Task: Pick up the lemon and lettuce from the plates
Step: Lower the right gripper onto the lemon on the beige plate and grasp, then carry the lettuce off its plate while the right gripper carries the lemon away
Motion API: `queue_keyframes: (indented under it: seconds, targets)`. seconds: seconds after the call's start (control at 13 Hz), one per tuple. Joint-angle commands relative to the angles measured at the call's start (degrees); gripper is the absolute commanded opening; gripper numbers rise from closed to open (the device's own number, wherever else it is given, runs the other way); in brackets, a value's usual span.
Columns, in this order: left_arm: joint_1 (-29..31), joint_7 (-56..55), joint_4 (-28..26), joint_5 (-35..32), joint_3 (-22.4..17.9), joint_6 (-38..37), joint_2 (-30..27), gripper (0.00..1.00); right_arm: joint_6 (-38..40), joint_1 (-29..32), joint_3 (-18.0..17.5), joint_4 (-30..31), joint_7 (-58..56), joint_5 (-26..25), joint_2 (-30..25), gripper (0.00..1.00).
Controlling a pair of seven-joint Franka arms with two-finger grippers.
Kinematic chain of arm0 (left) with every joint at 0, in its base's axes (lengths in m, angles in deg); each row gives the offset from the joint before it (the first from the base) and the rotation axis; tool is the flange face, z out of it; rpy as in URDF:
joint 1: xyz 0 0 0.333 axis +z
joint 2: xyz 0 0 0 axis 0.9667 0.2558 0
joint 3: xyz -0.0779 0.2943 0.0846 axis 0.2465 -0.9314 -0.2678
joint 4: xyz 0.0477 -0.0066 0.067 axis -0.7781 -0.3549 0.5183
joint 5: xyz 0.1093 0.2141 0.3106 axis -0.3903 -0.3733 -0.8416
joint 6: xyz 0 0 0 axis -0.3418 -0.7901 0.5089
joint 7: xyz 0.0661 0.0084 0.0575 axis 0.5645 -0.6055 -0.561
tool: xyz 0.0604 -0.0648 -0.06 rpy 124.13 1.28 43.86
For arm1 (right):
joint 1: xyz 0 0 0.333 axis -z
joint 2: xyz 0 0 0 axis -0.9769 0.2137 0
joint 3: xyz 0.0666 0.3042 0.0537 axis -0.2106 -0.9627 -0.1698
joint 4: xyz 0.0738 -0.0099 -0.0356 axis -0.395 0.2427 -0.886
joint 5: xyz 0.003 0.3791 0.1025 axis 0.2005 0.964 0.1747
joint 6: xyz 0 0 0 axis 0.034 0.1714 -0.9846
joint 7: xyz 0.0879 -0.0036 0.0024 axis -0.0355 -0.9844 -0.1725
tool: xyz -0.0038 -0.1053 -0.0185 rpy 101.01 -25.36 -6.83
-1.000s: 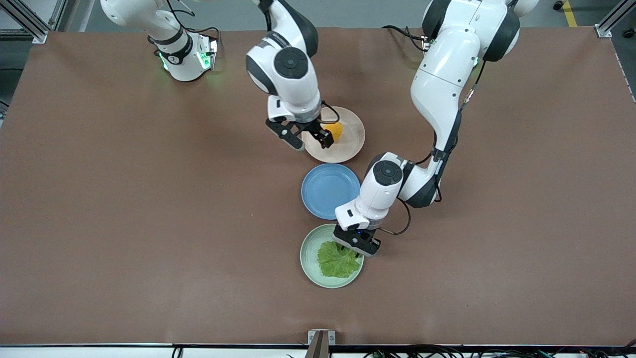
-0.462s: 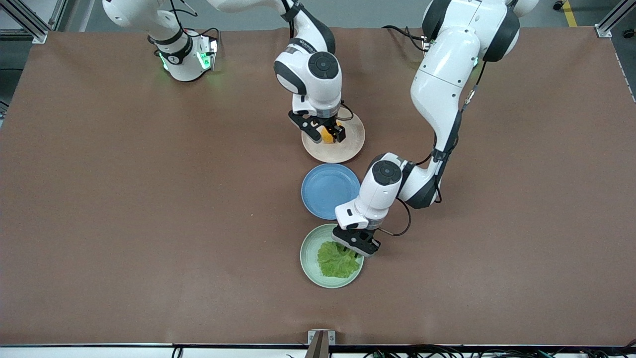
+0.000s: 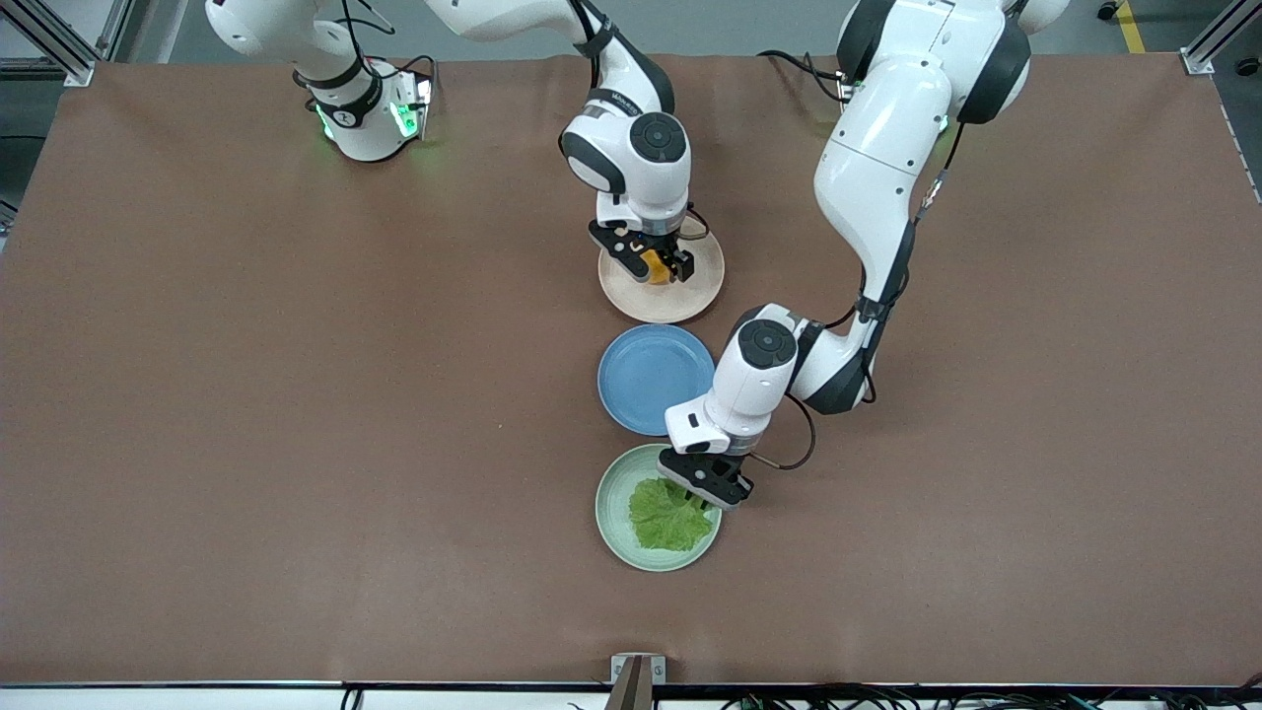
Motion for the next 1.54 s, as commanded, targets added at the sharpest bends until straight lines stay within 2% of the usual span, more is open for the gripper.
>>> queue_keyframes:
  seconds: [0.0, 0.15, 0.23, 0.31, 0.38, 0.54, 0.69, 0.85, 1.0, 1.23, 1.46]
  targets:
    - [-0.43, 0.28, 1.25, -1.04, -0.67, 0.39, 0.35, 0.0, -0.81, -1.69, 0.86, -0.45, 1.56, -0.94, 1.89, 0.93]
    - [-0.26, 0.37, 1.25, -1.04, -0.76, 0.3, -0.61, 0.0, -1.25, -1.96, 0.95, -0.45, 1.99, -0.94, 2.33, 0.85]
    - [-0.08, 0.28, 1.25, -0.95, -0.67, 0.13, -1.49, 0.0, -1.17, -1.96, 0.95, -0.45, 2.34, -0.94, 2.34, 0.71]
    - [-0.26, 0.19, 1.25, -0.69, -0.67, -0.13, -2.71, 0.0, -0.56, -1.35, 0.95, -0.45, 3.04, -0.77, 2.16, 0.3]
    - [0.09, 0.1, 1.17, -0.6, -0.67, -0.66, -3.77, 0.0, -0.46, -0.65, 0.95, -0.63, 3.83, -0.68, 1.81, 0.03]
    - [1.23, -0.59, 0.55, -0.34, -0.5, -4.24, -7.8, 0.0, 3.37, 1.19, 1.12, -1.32, 2.1, -0.77, -0.63, 0.0]
    - [3.42, -4.54, -1.64, 0.28, -0.41, -8.2, -14.56, 0.0, 11.89, 6.27, 1.03, -1.77, -11.72, -0.77, -5.63, 0.0]
    - [5.27, -6.05, -5.23, 0.37, -0.32, -15.39, -22.11, 0.0, 16.04, 12.51, 1.03, -1.07, -23.69, -0.77, -10.3, 0.0]
    - [6.93, -9.2, -11.64, -0.24, -0.58, -23.22, -29.94, 0.0, 19.38, 19.19, 1.03, -0.89, -35.3, -0.68, -12.86, 0.0]
    - [12.3, -8.42, -22.26, -0.42, -0.06, -24.13, -38.82, 0.0, 19.23, 29.38, 1.03, 3.4, -53.22, -0.68, -16.38, 0.0]
    - [15.55, -4.4, -32.46, -0.51, -0.23, -24.13, -44.11, 0.0, 14.68, 40.28, 0.95, 7.97, -72.64, -0.59, -17.44, 0.0]
